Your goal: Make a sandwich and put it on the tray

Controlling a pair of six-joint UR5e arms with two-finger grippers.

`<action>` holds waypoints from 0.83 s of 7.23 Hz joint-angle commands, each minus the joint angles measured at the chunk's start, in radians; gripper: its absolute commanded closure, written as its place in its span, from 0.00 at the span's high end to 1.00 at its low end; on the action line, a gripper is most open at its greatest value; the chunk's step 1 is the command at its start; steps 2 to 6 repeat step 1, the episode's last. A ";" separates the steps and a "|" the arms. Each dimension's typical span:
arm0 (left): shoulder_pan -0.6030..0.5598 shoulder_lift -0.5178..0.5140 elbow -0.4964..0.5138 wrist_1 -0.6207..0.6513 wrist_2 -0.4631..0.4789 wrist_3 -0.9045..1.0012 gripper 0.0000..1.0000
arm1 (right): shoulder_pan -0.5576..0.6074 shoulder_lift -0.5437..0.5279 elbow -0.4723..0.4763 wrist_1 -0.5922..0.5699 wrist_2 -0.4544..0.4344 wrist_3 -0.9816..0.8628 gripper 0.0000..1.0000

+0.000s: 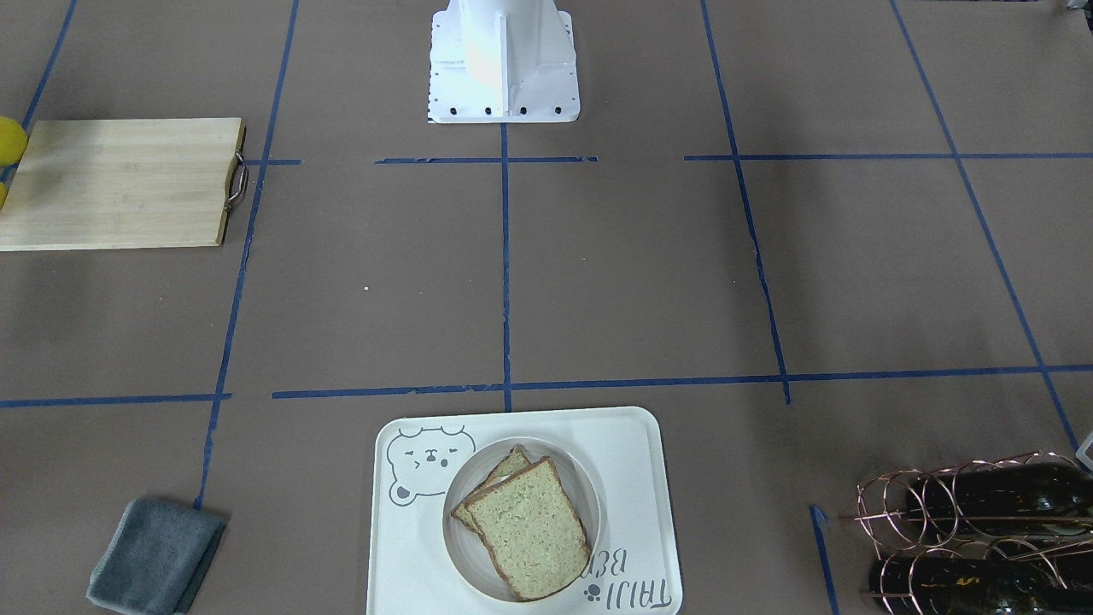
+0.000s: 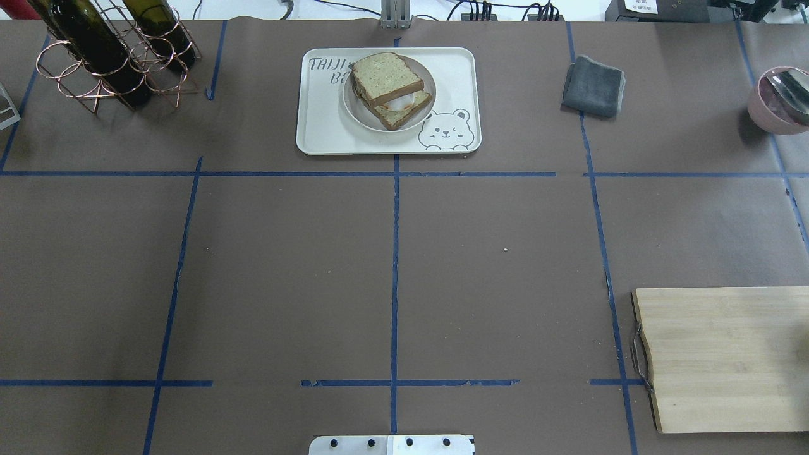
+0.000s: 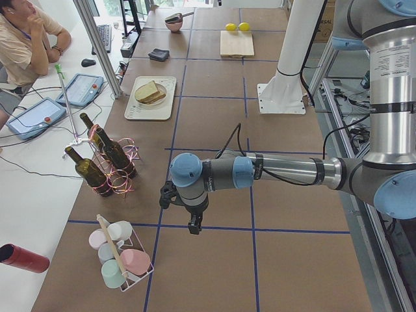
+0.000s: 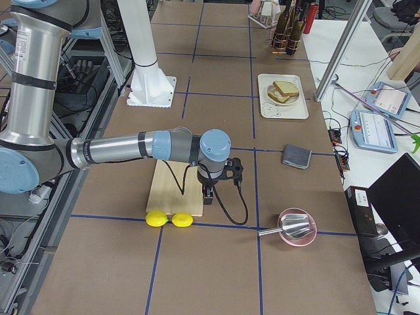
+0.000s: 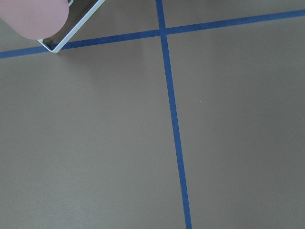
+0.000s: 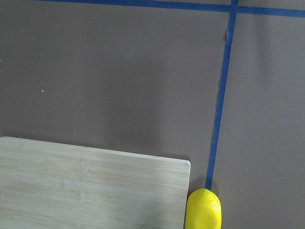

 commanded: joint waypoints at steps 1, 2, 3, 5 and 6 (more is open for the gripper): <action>0.002 -0.001 0.002 0.001 0.001 0.000 1.00 | 0.000 0.000 0.005 0.002 0.002 0.000 1.00; 0.002 -0.001 0.002 0.001 0.001 0.000 1.00 | 0.000 0.000 0.005 0.002 0.002 0.000 1.00; 0.002 -0.001 0.002 0.001 0.001 0.000 1.00 | 0.000 0.000 0.005 0.002 0.002 0.000 1.00; 0.002 -0.001 0.002 0.001 0.001 0.000 1.00 | 0.000 0.000 0.005 0.002 0.002 0.000 1.00; 0.002 -0.001 0.002 0.001 0.001 0.000 1.00 | 0.000 0.000 0.005 0.002 0.002 0.000 1.00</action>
